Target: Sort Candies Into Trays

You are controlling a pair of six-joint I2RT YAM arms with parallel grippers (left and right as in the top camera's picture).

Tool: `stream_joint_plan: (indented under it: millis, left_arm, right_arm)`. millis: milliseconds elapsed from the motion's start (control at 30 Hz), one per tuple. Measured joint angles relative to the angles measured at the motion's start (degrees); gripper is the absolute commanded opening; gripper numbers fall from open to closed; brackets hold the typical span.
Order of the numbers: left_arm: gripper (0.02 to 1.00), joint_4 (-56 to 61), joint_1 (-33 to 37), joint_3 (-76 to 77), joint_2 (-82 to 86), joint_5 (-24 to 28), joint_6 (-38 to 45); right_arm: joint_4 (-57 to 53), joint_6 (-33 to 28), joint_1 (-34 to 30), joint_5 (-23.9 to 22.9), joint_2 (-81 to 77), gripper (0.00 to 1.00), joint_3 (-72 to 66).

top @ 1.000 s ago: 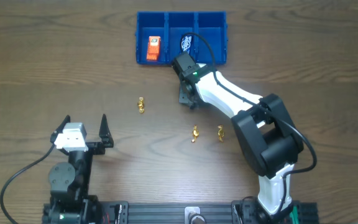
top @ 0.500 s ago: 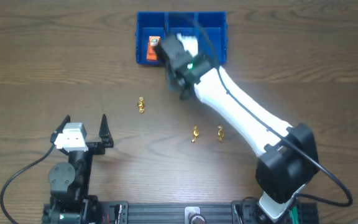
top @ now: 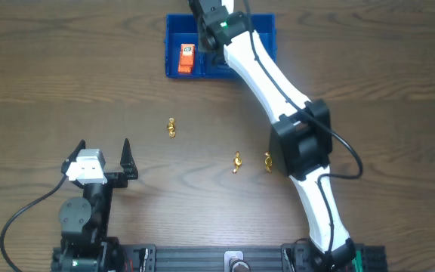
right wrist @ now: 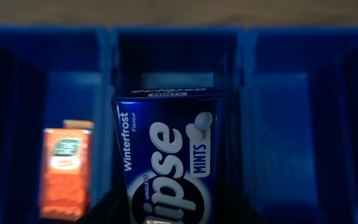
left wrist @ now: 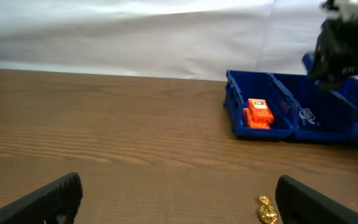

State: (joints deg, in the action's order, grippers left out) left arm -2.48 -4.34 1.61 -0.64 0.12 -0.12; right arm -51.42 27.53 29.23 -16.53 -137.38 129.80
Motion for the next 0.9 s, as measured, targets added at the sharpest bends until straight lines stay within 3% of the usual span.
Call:
stream_joint_plan:
  millis: [567,900]
  left_arm:
    - [0.998,-0.02,0.0,0.0,0.0,0.02,0.0]
    - [0.998,-0.02,0.0,0.0,0.0,0.02,-0.02]
  right_arm:
    - [1.33,-0.85,-0.35,0.46,-1.36,0.52,0.33]
    - [-4.76,-1.03,0.13,-0.76,-2.25,0.643,0.35]
